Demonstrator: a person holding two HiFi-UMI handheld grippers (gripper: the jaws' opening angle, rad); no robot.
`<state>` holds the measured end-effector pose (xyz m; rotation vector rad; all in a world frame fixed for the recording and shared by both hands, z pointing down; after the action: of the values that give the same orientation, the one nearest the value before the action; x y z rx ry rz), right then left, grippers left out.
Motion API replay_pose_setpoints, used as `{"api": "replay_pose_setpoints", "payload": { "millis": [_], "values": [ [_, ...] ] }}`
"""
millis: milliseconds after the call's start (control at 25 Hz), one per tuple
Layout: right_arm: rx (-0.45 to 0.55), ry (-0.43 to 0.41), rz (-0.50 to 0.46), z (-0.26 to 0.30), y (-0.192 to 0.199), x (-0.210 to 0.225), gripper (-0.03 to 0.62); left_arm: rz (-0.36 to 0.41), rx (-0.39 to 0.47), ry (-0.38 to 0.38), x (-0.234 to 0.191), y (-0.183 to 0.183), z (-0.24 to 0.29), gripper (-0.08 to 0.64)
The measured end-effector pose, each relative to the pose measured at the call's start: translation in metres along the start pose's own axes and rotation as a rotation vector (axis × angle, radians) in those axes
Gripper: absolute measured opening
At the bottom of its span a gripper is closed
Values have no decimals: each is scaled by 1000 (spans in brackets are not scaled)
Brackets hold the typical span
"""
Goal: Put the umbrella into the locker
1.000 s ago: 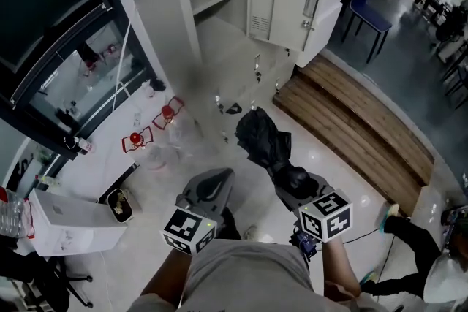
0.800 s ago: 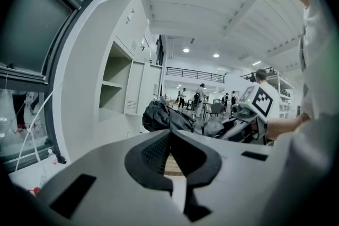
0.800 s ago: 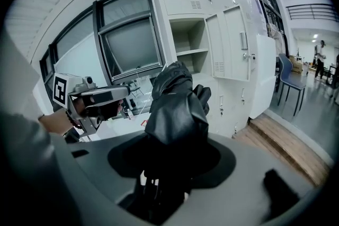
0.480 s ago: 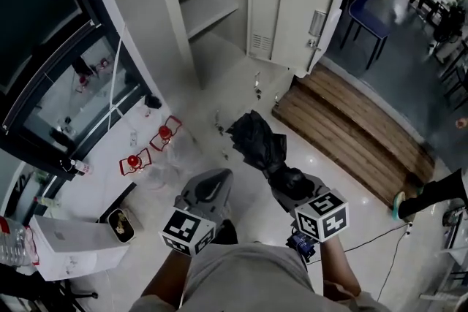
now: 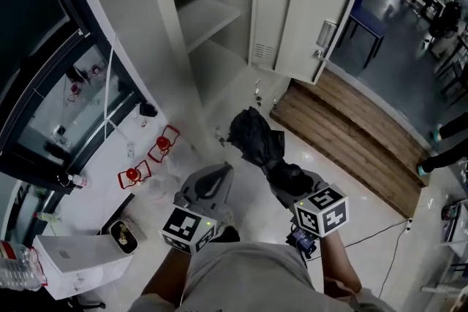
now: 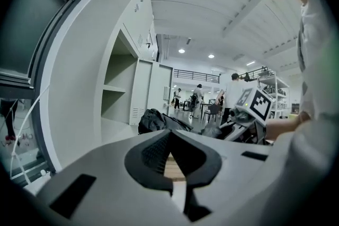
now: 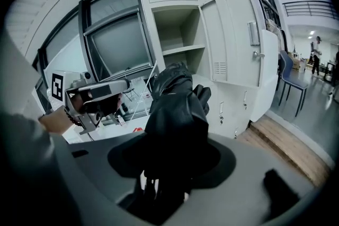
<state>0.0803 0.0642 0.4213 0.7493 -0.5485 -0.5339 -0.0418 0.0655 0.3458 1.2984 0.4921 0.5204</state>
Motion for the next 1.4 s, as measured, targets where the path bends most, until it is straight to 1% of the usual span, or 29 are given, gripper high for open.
{"api": "replay_pose_setpoints", "payload": {
  "millis": [320, 680, 840, 1120, 1400],
  "values": [
    [-5, 40, 21, 32, -28, 7, 213, 2, 4, 30, -46, -5, 10, 15],
    [25, 69, 35, 62, -62, 8, 213, 9, 11, 57, -93, -10, 17, 15],
    [28, 76, 41, 65, -69, 11, 213, 7, 15, 73, -101, -11, 27, 15],
    [20, 78, 33, 67, -79, 23, 213, -4, 9, 92, -103, -11, 48, 15],
    [10, 60, 11, 69, -97, 49, 213, -18, 12, 55, -109, -19, 71, 15]
  ]
}}
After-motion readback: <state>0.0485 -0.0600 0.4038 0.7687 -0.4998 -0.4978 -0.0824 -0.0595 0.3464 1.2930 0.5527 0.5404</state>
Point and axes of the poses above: the fingertips, and each gripper's own axes: z forward along the fingers, x to its right, y out of its underside, the point moved 1 cm from there along -z, backward along the fingers, and after that the axes turned 4 degrees about z, right-handed, at the moved point
